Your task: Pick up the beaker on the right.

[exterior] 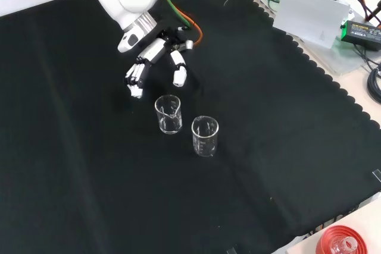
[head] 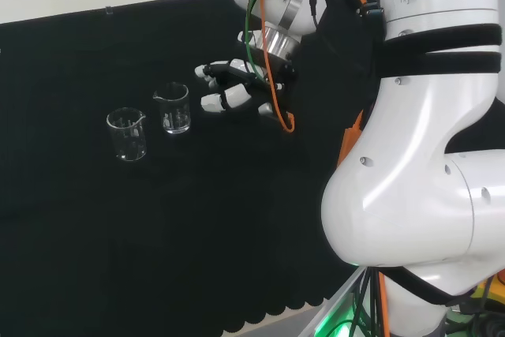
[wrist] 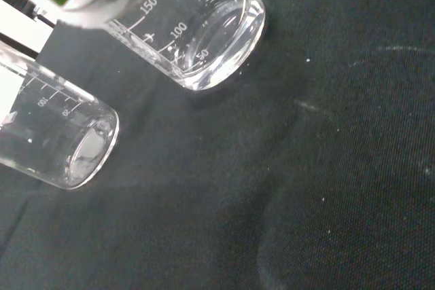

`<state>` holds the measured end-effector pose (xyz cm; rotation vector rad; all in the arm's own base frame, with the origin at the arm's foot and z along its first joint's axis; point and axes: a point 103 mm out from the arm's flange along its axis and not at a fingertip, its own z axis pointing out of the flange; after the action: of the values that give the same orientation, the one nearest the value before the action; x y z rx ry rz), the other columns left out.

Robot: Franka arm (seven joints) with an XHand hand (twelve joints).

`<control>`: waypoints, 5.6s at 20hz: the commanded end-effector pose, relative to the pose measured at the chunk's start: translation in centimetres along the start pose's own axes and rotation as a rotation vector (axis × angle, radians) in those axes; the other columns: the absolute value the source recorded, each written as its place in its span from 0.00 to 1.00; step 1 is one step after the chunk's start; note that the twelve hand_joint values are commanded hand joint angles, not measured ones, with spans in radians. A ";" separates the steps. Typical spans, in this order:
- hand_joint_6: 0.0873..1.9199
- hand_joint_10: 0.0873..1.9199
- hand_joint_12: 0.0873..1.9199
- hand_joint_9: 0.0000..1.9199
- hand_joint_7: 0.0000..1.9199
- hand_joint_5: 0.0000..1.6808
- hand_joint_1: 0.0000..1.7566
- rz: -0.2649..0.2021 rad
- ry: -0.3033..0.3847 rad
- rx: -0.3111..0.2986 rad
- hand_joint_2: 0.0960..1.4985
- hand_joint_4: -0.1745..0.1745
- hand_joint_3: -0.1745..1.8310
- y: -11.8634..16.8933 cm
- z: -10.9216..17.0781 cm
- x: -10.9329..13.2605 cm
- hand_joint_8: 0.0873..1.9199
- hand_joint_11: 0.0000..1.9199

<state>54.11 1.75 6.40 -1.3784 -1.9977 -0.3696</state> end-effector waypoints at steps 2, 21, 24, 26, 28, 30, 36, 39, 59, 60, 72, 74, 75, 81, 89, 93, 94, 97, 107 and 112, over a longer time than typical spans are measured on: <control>0.00 0.32 0.65 0.19 0.11 0.20 0.45 0.004 0.010 0.004 0.28 0.32 0.40 0.5 1.1 0.4 0.30 0.00; 0.00 0.32 0.65 0.20 0.12 0.20 0.45 -0.021 0.104 -0.029 0.27 0.32 0.40 1.7 2.6 0.5 0.30 0.00; 0.00 0.32 0.65 0.20 0.12 0.20 0.45 -0.034 0.106 -0.042 0.27 0.32 0.40 1.8 2.6 0.8 0.30 0.00; 0.00 0.32 0.65 0.19 0.12 0.20 0.46 -0.043 0.105 -0.042 0.27 0.32 0.40 1.9 2.7 1.1 0.30 0.00; 0.00 0.32 0.65 0.19 0.12 0.20 0.46 -0.048 0.107 -0.041 0.27 0.32 0.40 2.0 2.7 1.3 0.30 0.00; 0.00 0.32 0.65 0.19 0.12 0.20 0.46 -0.054 0.105 -0.039 0.27 0.32 0.40 2.1 2.9 1.5 0.30 0.00; 0.00 0.31 0.65 0.19 0.12 0.20 0.46 -0.072 0.102 -0.029 0.27 0.32 0.40 2.5 3.2 2.0 0.29 0.00; 0.00 0.31 0.65 0.19 0.12 0.20 0.47 -0.092 0.106 -0.016 0.26 0.32 0.40 2.9 3.4 2.3 0.30 0.00; 0.00 0.31 0.66 0.22 0.18 0.24 0.49 -0.145 0.097 0.051 0.25 0.36 0.41 4.3 4.4 3.3 0.30 0.00; 0.00 0.31 0.66 0.22 0.18 0.24 0.49 -0.147 0.106 0.044 0.25 0.36 0.41 4.3 4.4 3.4 0.30 0.00; 0.00 0.30 0.67 0.23 0.19 0.26 0.50 -0.133 0.139 0.040 0.25 0.39 0.41 4.9 5.3 3.9 0.29 0.00; 0.00 0.30 0.67 0.23 0.19 0.26 0.50 -0.133 0.146 0.035 0.25 0.39 0.41 4.9 5.3 3.9 0.29 0.00; 0.00 0.30 0.67 0.23 0.19 0.27 0.50 -0.131 0.148 0.032 0.25 0.39 0.41 5.0 5.2 3.8 0.29 0.00; 0.00 0.30 0.67 0.24 0.20 0.28 0.51 -0.126 0.173 0.012 0.25 0.41 0.41 5.4 5.6 3.8 0.29 0.00; 0.00 0.30 0.68 0.24 0.20 0.28 0.51 -0.129 0.187 -0.007 0.25 0.42 0.41 5.4 5.7 3.7 0.29 0.00; 0.00 0.30 0.68 0.24 0.21 0.29 0.51 -0.135 0.190 -0.016 0.26 0.43 0.41 5.3 5.5 3.7 0.29 0.00; 0.00 0.30 0.68 0.24 0.21 0.29 0.51 -0.135 0.192 -0.015 0.26 0.43 0.41 5.4 5.4 3.7 0.29 0.00; 0.00 0.30 0.68 0.24 0.21 0.30 0.51 -0.145 0.184 -0.020 0.26 0.43 0.41 5.3 5.7 3.5 0.29 0.00; 0.00 0.30 0.69 0.25 0.22 0.31 0.52 -0.135 0.195 -0.023 0.26 0.44 0.41 5.9 6.3 3.9 0.29 0.00; 0.00 0.30 0.69 0.25 0.23 0.31 0.52 -0.139 0.194 -0.016 0.27 0.44 0.40 6.5 6.8 4.3 0.29 0.00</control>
<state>56.51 10.81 3.54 -1.1747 -1.9362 -0.5608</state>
